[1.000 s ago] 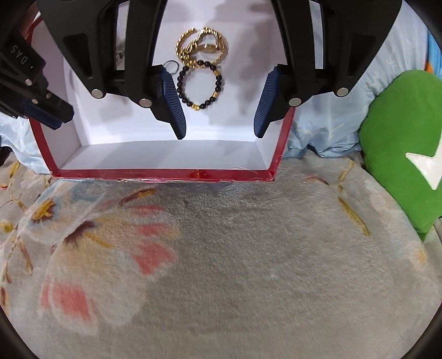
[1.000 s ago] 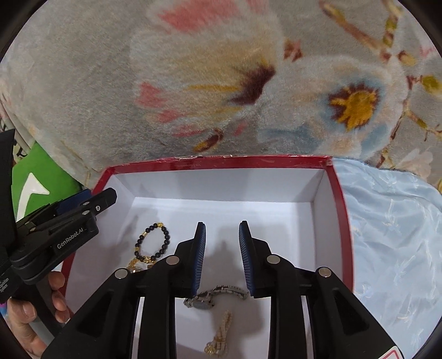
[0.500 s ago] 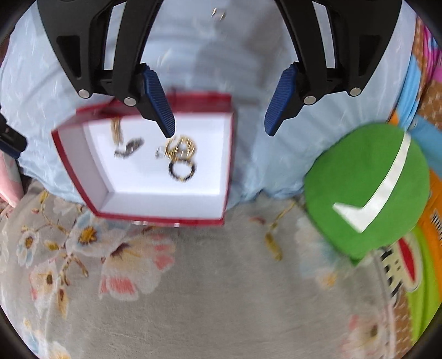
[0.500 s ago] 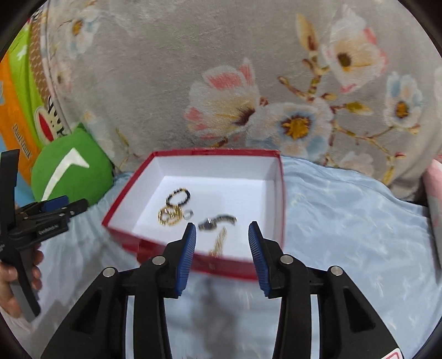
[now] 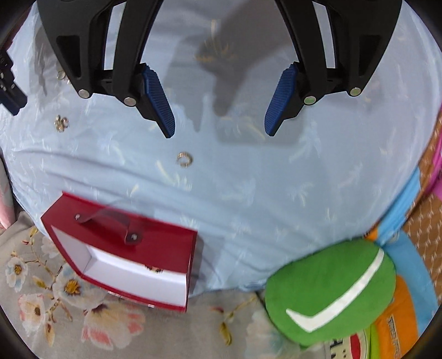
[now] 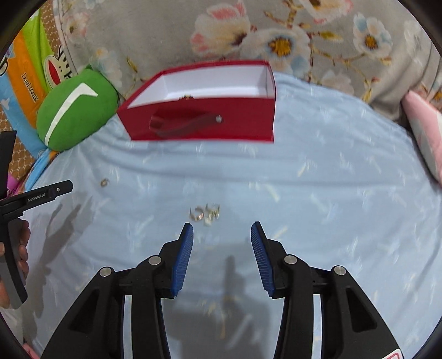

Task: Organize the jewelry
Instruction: 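Withdraw both open tools back over the earrings on the sheet, then grasp a gold hoop earring with the left tool while the right tool grasps another hoop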

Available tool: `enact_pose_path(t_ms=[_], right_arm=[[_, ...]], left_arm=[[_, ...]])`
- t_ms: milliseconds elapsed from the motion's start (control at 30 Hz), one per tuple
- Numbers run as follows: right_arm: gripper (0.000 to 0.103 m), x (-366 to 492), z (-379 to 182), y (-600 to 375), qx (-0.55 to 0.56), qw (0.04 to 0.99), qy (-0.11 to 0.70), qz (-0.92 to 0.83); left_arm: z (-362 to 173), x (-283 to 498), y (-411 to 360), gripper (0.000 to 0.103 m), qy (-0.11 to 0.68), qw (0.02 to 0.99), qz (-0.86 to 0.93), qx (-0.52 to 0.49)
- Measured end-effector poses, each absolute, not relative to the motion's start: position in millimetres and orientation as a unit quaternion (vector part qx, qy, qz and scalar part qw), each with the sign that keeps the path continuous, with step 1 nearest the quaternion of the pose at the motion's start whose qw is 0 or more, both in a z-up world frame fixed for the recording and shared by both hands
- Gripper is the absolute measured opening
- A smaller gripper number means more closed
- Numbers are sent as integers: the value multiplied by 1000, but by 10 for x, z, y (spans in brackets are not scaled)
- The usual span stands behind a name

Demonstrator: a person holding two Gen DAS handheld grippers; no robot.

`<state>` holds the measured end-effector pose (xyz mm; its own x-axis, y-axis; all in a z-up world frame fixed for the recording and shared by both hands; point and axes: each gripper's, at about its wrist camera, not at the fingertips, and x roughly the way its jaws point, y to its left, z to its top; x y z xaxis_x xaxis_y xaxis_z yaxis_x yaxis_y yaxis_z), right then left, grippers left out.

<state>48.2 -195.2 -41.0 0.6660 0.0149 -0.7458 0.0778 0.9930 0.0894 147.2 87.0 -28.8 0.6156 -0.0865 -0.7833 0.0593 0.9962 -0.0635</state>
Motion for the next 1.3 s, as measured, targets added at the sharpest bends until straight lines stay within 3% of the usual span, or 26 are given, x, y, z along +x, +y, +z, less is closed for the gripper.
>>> enact_pose_path(t_ms=[900,1033,1300], right_arm=[[35,1232,-797,-1695,89,897,433,12],[19,1273,-809,-1682,78,899,432,5],[18,1237,-818,-1708,87,900,427,7]], left_arm=[[-637,1746,539,65,455,888,-54,-25],[-638,1802,536,65,453,889,-56,-27],[-641,1914,545,64,445,892,-70,-41]])
